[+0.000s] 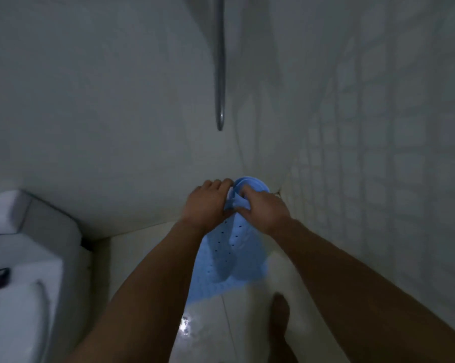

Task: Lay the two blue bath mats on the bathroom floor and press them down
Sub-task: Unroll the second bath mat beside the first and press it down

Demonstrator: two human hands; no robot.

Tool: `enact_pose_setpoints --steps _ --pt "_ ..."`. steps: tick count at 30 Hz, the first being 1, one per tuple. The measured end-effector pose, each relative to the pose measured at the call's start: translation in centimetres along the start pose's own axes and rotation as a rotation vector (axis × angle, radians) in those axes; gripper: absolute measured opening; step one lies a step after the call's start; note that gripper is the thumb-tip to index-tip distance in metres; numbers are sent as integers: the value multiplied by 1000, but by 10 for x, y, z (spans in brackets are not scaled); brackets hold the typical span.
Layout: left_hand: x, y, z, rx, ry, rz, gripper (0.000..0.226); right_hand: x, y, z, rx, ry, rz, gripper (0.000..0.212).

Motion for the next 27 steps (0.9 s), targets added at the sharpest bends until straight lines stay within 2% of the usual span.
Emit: enact_pose_setpoints --steps 3,5,8,11,15,20,24,27 --pt "60 -71 1 -61 26 -50 45 44 -46 -71 -13 -48 19 35" --pt "88 -104 1 -90 64 -90 46 67 -64 -104 36 -90 25 31" --pt "125 -147 4 -88 53 -101 37 94 -85 -138 38 -110 27 19" --pt "156 -177 14 -124 22 -98 28 116 -106 -157 59 -146 3 22" --pt "183 -200 14 -161 -30 -48 23 133 -126 -159 189 -135 -107 32" --pt "204 -219 39 -207 -35 23 30 155 -134 -136 242 -150 -27 22" --pt "212 -221 69 -286 -4 34 31 170 -134 -117 259 -218 30 35" --pt "217 -217 87 -335 8 34 32 177 -136 -96 239 -275 -59 39"
Point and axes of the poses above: each hand's wrist, its own x-axis away from the middle knuckle, its own y-axis out of the palm, z = x × y, the point moved 1 cm from there along -x, towards the middle knuckle
